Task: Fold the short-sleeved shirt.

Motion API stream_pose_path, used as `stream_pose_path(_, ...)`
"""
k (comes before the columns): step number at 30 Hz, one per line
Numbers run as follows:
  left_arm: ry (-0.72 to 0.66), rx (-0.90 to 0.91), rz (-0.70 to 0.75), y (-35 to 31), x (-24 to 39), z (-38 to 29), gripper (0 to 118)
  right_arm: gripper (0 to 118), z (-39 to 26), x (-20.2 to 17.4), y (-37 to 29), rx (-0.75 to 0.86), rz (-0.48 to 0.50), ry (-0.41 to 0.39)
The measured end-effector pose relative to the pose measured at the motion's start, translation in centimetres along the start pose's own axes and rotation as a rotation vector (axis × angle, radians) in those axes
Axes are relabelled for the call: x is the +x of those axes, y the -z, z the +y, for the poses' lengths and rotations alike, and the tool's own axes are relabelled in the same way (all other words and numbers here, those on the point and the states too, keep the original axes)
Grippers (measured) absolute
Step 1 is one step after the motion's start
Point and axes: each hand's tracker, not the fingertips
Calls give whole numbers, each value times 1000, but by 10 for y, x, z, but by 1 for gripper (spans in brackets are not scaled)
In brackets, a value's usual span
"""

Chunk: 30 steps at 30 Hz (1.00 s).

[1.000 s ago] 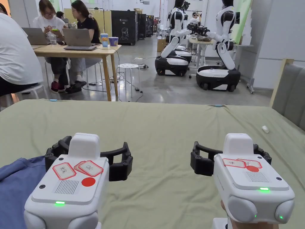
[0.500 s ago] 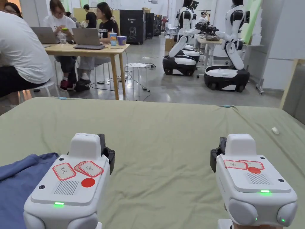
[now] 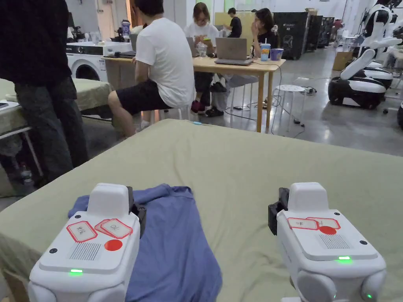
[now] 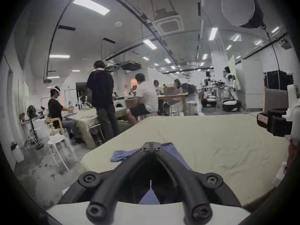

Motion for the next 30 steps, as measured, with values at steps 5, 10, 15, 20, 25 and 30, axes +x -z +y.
stream_pose_path(5,-8,-94,-28,31,-4,-9,0,0,-4,-15,15,-24,40,-7)
stream_pose_path(10,-52,-362,-157,130,8,-34,0,0,-13,-15,38,-73,56,-14)
stream_pose_path(15,-116,-656,-328,246,30,-63,0,0,-27,-13,66,-139,49,-23)
stream_pose_path(20,-110,-767,-398,309,62,-83,8,0,-38,-3,91,-187,32,-20)
stream_pose_path(25,-72,-793,-363,333,82,-95,101,0,-42,12,110,-207,13,-10)
stream_pose_path(30,-36,-943,-407,348,101,-130,75,0,-47,25,117,-218,-5,2)
